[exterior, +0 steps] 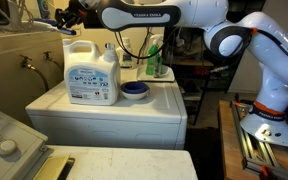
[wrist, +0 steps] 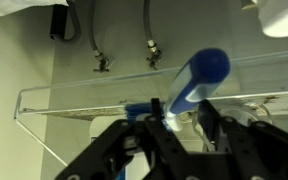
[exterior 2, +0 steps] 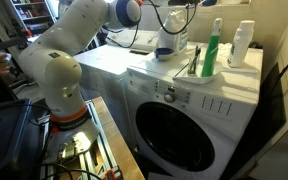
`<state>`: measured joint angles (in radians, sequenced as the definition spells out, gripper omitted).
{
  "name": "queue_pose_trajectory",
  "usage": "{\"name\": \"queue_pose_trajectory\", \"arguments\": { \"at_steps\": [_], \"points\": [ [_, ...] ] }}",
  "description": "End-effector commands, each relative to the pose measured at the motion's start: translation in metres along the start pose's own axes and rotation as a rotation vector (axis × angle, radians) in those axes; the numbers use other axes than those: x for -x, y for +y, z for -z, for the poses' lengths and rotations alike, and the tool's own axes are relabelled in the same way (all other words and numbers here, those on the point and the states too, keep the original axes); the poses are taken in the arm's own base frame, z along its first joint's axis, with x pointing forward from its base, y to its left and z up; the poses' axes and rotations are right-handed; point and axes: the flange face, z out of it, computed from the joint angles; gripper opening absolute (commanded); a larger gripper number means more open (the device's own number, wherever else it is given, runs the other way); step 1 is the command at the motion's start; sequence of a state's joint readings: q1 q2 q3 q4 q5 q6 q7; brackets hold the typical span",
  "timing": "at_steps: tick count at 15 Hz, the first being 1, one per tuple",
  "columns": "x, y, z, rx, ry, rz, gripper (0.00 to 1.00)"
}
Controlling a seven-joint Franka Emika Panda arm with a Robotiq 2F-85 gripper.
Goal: Move the brush from the machine to the shelf
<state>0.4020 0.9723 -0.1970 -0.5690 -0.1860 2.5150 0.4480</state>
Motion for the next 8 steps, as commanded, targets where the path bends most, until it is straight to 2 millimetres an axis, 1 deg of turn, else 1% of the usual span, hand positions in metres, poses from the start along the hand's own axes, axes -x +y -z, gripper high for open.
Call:
{"name": "queue_pose_trajectory", "arguments": {
  "at_steps": [1,4,6,8],
  "points": [
    [-0.016,0.005,0.014,-0.045,0.005,-0.024,0.77],
    [-0.034,0.011,0.031,-0.067,0.044,-0.05,0.99],
    [-0.05,0.026,0.045,-0.048,0.064,-0.092,1.0],
    [-0.063,0.046,0.055,-0.011,0.012,-0.106,1.0]
  ]
}}
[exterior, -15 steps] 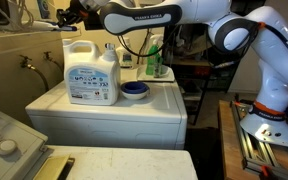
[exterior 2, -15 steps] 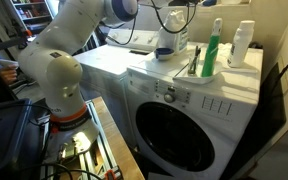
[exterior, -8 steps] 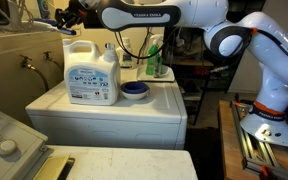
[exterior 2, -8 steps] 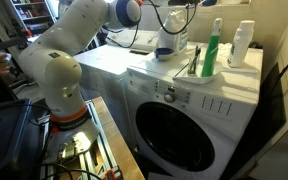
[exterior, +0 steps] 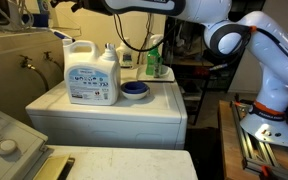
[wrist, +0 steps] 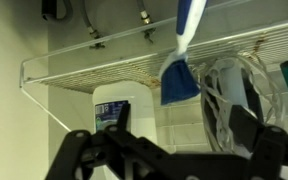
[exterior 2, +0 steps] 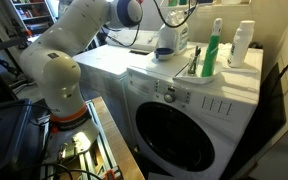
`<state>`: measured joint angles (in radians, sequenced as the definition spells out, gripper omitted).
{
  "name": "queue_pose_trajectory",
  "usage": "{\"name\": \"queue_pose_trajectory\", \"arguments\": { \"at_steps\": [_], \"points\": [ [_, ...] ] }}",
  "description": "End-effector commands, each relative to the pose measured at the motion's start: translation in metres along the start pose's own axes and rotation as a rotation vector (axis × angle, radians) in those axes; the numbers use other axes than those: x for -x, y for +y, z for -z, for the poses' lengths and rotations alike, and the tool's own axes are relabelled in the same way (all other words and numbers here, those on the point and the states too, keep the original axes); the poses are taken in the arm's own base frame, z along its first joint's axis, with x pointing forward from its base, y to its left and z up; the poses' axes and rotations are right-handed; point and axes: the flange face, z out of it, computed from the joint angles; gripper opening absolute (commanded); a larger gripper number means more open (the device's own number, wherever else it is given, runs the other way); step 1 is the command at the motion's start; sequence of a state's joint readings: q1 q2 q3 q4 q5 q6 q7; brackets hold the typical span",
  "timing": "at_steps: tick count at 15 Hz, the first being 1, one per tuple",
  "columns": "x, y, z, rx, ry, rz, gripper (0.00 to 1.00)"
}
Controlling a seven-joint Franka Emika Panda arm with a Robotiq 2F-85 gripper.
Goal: Move the brush from the machine to the shelf
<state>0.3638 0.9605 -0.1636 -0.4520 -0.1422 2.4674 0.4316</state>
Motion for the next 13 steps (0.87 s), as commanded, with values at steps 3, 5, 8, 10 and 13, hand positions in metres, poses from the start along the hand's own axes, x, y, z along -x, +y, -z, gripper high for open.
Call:
{"name": "queue_pose_trajectory", "arguments": {
  "at_steps": [3,5,8,10,13],
  "points": [
    [-0.031,0.053,0.022,0.05,-0.118,-0.052,1.0],
    [-0.033,0.064,0.029,0.053,-0.22,0.039,1.0],
    [-0.039,0.068,0.044,-0.049,-0.301,0.14,1.0],
    [-0.044,0.065,0.056,-0.128,-0.323,0.214,1.0],
    [-0.046,0.06,0.057,-0.126,-0.295,0.216,1.0]
  ]
}}
